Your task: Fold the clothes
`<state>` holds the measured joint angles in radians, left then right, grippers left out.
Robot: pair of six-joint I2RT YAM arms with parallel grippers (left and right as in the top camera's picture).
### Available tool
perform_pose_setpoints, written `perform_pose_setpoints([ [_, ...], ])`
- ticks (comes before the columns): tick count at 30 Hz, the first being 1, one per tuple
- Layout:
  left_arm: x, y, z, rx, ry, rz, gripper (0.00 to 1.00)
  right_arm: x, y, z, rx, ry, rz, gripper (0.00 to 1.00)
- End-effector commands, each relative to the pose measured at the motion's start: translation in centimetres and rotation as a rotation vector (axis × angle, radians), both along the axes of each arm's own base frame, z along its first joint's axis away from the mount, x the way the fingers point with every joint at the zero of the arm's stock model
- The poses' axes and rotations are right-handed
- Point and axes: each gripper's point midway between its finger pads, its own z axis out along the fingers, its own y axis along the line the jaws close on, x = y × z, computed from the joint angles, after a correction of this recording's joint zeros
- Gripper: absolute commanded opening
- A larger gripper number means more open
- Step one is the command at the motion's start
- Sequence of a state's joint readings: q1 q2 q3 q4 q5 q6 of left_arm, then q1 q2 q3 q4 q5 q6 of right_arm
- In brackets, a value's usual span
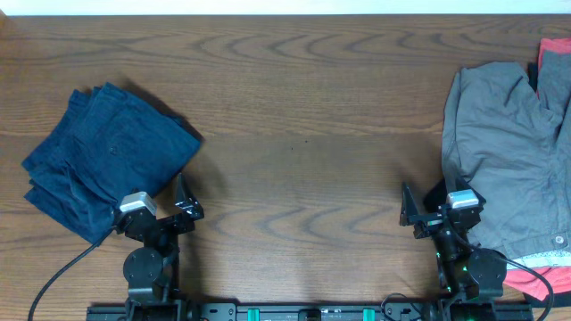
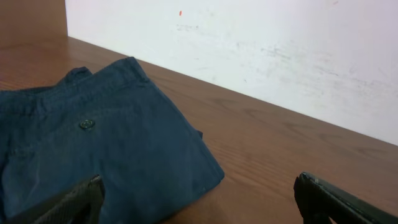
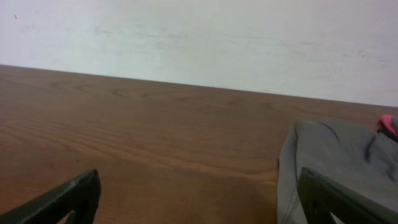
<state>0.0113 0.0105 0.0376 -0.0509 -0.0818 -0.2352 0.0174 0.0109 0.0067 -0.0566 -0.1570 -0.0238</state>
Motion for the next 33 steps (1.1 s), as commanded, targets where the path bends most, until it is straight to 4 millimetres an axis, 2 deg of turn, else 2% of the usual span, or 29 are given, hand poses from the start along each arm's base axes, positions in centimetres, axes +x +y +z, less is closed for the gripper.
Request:
perform_pose_setpoints([
  [1, 0.0, 0.2, -1.8, 0.010, 0.040, 0.009, 0.98, -0.1, 0.3, 0.0, -0.013, -0.004, 0.017, 0.99],
  [6, 0.0, 0.2, -1.8, 0.009, 0.040, 0.008, 0.98, -0.1, 0.4, 0.0, -0.012, -0.003, 0.019, 0.99],
  [14, 0.1, 0.0, -1.7, -0.028, 0.034, 0.002, 0.98, 0.1, 0.4, -0.9, 0.115, 0.064, 0.008, 0.99],
  [18, 0.1, -3.1, -1.2, -0.062, 0.051, -0.176, 0.98, 0.1, 0.2, -1.9, 0.108, 0.164, -0.010, 0.99],
  [22, -0.4, -3.4, -1.8, -0.076, 0.162, -0.187, 0.98, 0.3, -0.7, -2.0, 0.094, 0.272, -0.064, 0.99],
  [29, -0.3, -4.8, -0.5, -0.127, 0.389, -0.261, 0.98, 2.0, -1.4, -1.8, 0.067, 0.519, -0.119, 0.99],
  [33, -0.1, -4.9, -0.4, -0.158, 0.586, -0.254, 0.98, 2.9, -2.9, -2.6, 0.020, 0.730, -0.208, 0.99],
])
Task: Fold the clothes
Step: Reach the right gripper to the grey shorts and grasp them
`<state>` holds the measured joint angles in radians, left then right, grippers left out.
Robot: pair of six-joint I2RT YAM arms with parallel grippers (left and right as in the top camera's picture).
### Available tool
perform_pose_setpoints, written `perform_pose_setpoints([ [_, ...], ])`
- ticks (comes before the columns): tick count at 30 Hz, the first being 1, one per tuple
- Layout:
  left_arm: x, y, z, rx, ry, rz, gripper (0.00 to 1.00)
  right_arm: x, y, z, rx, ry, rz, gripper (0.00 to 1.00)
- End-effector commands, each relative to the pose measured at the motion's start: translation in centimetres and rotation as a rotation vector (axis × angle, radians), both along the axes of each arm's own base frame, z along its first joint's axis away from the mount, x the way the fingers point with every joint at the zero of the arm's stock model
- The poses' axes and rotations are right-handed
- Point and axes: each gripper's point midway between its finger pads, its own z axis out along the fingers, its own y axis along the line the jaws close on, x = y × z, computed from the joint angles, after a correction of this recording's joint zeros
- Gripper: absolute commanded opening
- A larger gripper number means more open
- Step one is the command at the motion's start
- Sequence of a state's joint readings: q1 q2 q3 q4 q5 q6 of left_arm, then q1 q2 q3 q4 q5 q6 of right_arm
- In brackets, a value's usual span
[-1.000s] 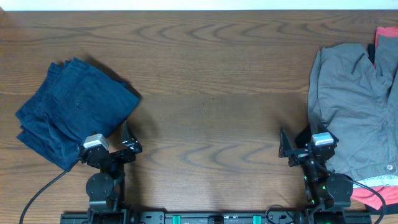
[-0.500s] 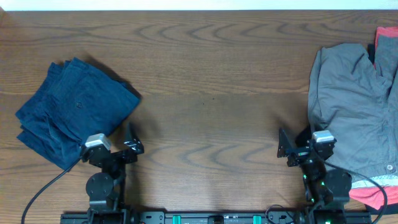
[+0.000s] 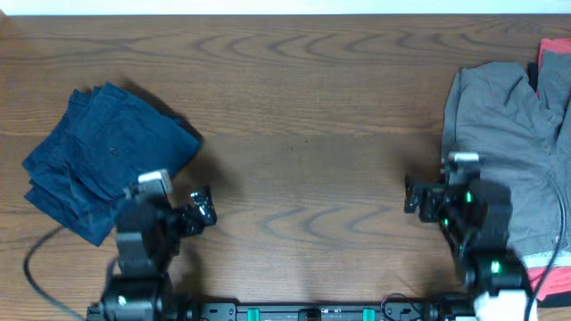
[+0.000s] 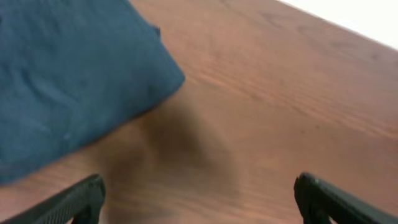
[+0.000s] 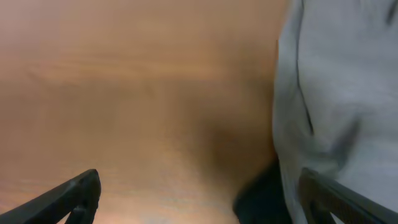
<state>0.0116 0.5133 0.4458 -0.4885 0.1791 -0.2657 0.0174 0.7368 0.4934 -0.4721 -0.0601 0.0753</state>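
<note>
Folded dark blue trousers (image 3: 103, 156) lie at the table's left; their corner fills the upper left of the left wrist view (image 4: 68, 81). A crumpled grey garment (image 3: 504, 152) lies at the right, over a red one (image 3: 555, 62), and shows at the right of the right wrist view (image 5: 339, 93). My left gripper (image 3: 183, 212) hangs open over bare wood just right of the trousers, nothing between its fingers (image 4: 74, 199). My right gripper (image 3: 426, 196) is open at the grey garment's left edge, one finger (image 5: 336, 196) over the cloth.
The wooden table (image 3: 303, 116) runs wide between the two piles. A white wall strip (image 3: 285, 5) borders the far edge. Red cloth (image 3: 544, 276) also pokes out at the near right, beside the right arm's cable.
Both arms have risen from their low rest pose and tipped their wrist cameras down at the table. The right gripper now sits at the grey garment's edge. Both stay open.
</note>
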Motion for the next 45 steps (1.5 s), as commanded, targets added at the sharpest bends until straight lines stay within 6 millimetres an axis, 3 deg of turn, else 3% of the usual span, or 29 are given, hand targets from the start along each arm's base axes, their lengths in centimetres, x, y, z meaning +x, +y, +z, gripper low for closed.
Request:
perform_pose_setpoints([
  [1, 0.6, -0.4, 1.1, -0.025, 0.109, -0.017, 0.98, 1.2, -2.0, 0.1, -0.067, 0.141, -0.090, 0.99],
  [5, 0.5, -0.4, 0.4, -0.030, 0.314, -0.014, 0.98, 1.7, -4.2, -1.6, -0.146, 0.376, -0.163, 0.99],
  [9, 0.5, -0.4, -1.3, -0.034, 0.454, -0.012, 0.98, 3.0, -4.5, -4.0, -0.159, 0.477, -0.166, 0.99],
  [11, 0.3, -0.4, -2.5, -0.035, 0.511, -0.011, 0.98, 2.9, -6.3, -5.3, -0.221, 0.524, -0.252, 0.99],
  [18, -0.1, -0.4, -4.7, -0.038, 0.624, -0.010, 0.98, 2.6, -10.2, -9.0, -0.377, 0.634, -0.423, 0.86],
  [23, -0.1, -0.4, -5.1, -0.038, 0.643, -0.010, 0.98, 2.6, -10.8, -10.7, -0.368, 0.664, -0.454, 0.58],
  [25, -0.1, -0.4, -5.1, -0.038, 0.643, -0.009, 0.98, 2.6, -11.0, -10.9, -0.362, 0.665, -0.467, 0.36],
  [29, -0.1, -0.4, -5.1, -0.038, 0.643, -0.010, 0.98, 2.7, -11.2, -10.8, -0.349, 0.655, -0.492, 0.17],
  [31, -0.1, -0.4, -5.1, -0.038, 0.643, -0.010, 0.98, 2.8, -11.2, -10.8, -0.348, 0.650, -0.492, 0.01],
  [32, -0.1, -0.4, -5.1, -0.038, 0.643, -0.010, 0.98, 2.9, -11.2, -10.8, -0.348, 0.648, -0.493, 0.01],
  [38, -0.1, -0.4, -5.1, -0.038, 0.643, -0.010, 0.98, 4.2, -10.4, -8.9, -0.300, 0.610, -0.449, 0.01],
  [41, -0.1, -0.4, -5.1, -0.038, 0.643, -0.010, 0.98, 6.1, -8.7, -5.4, -0.245, 0.554, -0.321, 0.01],
  [45, -0.1, -0.4, -5.1, -0.038, 0.643, -0.010, 0.98, 8.8, -3.5, 1.3, -0.104, 0.413, -0.059, 0.01],
])
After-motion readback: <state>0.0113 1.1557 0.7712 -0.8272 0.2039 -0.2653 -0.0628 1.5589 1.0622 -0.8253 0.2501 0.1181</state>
